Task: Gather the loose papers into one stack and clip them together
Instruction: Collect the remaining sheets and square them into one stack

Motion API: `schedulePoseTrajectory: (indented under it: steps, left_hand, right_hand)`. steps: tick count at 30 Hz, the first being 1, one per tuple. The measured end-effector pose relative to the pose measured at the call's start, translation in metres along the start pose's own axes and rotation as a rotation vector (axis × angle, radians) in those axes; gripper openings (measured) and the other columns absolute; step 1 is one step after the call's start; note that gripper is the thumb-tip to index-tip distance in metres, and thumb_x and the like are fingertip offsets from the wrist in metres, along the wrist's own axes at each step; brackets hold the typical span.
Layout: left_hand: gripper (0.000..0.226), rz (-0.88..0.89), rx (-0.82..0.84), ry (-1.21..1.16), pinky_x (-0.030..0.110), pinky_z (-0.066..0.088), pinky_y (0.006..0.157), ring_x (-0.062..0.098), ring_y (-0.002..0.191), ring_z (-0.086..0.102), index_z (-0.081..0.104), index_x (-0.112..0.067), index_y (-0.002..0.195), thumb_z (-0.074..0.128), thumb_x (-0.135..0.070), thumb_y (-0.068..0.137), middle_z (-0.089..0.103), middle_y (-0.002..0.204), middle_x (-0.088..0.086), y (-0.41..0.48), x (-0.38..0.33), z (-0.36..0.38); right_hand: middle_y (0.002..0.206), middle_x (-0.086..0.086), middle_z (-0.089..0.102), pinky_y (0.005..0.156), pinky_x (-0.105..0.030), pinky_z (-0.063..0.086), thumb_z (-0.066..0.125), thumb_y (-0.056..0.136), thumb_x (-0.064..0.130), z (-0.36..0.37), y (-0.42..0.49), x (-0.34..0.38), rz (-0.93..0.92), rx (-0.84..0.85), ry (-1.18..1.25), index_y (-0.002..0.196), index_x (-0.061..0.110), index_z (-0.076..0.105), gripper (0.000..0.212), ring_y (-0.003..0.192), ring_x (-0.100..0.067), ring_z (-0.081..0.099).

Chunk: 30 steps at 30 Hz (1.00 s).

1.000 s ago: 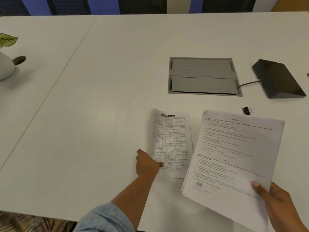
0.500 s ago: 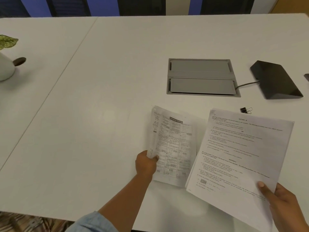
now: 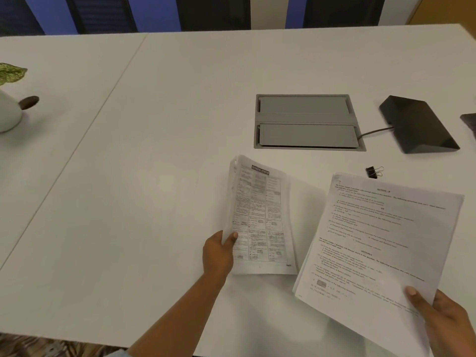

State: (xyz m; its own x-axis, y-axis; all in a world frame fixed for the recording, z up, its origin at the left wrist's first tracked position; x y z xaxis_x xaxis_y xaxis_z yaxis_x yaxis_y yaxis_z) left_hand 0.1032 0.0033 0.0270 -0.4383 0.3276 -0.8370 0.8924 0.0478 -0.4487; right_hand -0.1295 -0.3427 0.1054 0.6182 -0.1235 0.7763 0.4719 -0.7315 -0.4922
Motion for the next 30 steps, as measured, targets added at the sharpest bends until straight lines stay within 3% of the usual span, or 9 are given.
schedulePoseTrajectory:
  steps: [3,5,7,9,11,14,17,26,30]
  left_hand:
    - [0.014,0.032,0.039,-0.089,0.037,0.063,0.073,0.022,0.082,0.077,0.072,-0.027,0.084,0.063,-0.028,0.096,0.079,0.084,-0.003,-0.008,-0.014,-0.006]
    - [0.013,0.035,0.054,-0.159,0.025,0.061,0.067,0.018,0.083,0.077,0.074,-0.023,0.092,0.062,-0.026,0.097,0.080,0.086,-0.004,-0.016,-0.024,-0.011]
    - [0.017,0.020,0.068,-0.236,0.019,0.059,0.063,0.015,0.082,0.077,0.074,-0.017,0.099,0.060,-0.026,0.098,0.081,0.089,-0.003,-0.023,-0.034,-0.017]
    - [0.021,0.010,0.083,-0.267,0.020,0.059,0.065,0.015,0.084,0.078,0.074,-0.014,0.103,0.058,-0.028,0.098,0.081,0.093,-0.002,-0.029,-0.042,-0.023]
    - [0.023,0.002,0.119,-0.268,0.020,0.060,0.066,0.015,0.086,0.077,0.073,-0.015,0.104,0.057,-0.030,0.098,0.081,0.095,-0.002,-0.035,-0.051,-0.025]
    - [0.025,-0.007,0.210,-0.275,0.019,0.060,0.066,0.014,0.088,0.077,0.072,-0.018,0.107,0.051,-0.031,0.101,0.081,0.098,-0.003,-0.047,-0.062,-0.022]
    - [0.027,-0.005,0.287,-0.325,0.017,0.059,0.068,0.012,0.092,0.076,0.071,-0.021,0.109,0.046,-0.029,0.102,0.080,0.101,-0.006,-0.060,-0.073,-0.015]
    - [0.028,0.034,0.463,-0.144,0.030,0.057,0.092,0.011,0.103,0.073,0.071,-0.024,0.114,0.046,-0.031,0.103,0.078,0.109,-0.009,-0.073,-0.086,0.012]
    - [0.019,0.264,0.258,0.096,0.037,0.060,0.088,0.008,0.098,0.072,0.066,-0.038,0.110,0.066,-0.030,0.093,0.075,0.109,-0.014,-0.063,-0.097,0.003]
  right_hand:
    - [0.060,0.016,0.071,0.090,-0.047,0.045,0.072,0.073,0.056,0.001,-0.006,0.006,-0.020,-0.005,0.018,0.064,0.047,0.074,0.012,0.088,-0.032,0.065]
    - [0.059,0.020,0.071,0.088,-0.044,0.045,0.066,0.028,0.089,-0.002,-0.001,0.001,-0.012,0.012,0.036,0.063,0.063,0.067,0.044,0.080,-0.022,0.063]
    - [0.074,0.007,0.074,0.089,-0.047,0.045,0.061,0.016,0.093,-0.008,0.006,-0.010,0.007,-0.002,0.026,0.065,0.062,0.068,0.059,0.082,-0.027,0.062]
    - [0.091,-0.016,0.070,0.089,-0.049,0.045,0.069,0.038,0.084,-0.012,0.002,-0.008,-0.014,-0.003,0.061,0.067,0.050,0.073,0.044,0.089,-0.034,0.062]
    - [0.100,-0.025,0.068,0.087,-0.046,0.044,0.071,0.078,0.044,-0.012,-0.003,0.005,-0.080,-0.011,0.066,0.072,0.032,0.076,0.014,0.095,-0.037,0.063]
    - [0.109,-0.026,0.066,0.079,-0.037,0.045,0.058,0.094,0.009,0.002,0.003,0.006,-0.071,0.071,0.067,0.114,0.001,0.067,0.023,0.086,-0.029,0.062]
    - [0.107,-0.018,0.068,0.068,-0.028,0.047,0.056,0.095,0.009,0.019,0.005,0.014,-0.086,0.135,0.097,0.119,0.005,0.062,0.026,0.082,-0.021,0.064]
    - [0.103,-0.007,0.078,0.081,-0.041,0.058,0.058,0.091,0.020,0.082,0.006,0.049,-0.150,0.360,0.206,0.110,0.012,0.071,0.025,0.095,-0.026,0.074]
    - [0.108,-0.012,0.076,0.085,-0.045,0.058,0.059,0.086,0.023,0.093,0.005,0.062,-0.154,0.452,0.291,0.112,0.011,0.071,0.031,0.100,-0.031,0.072]
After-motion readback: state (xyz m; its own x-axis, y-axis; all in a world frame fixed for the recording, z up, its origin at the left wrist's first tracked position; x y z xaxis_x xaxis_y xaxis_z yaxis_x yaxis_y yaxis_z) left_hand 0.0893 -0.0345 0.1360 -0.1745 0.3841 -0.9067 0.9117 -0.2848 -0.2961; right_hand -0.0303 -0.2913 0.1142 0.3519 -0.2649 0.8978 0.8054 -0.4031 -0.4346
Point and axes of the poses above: each hand's wrist, its own y-axis towards the middle knuckle, its own z-axis out of the palm, x = y × z, the point moved 6 cm from there along y, towards the middle knuckle
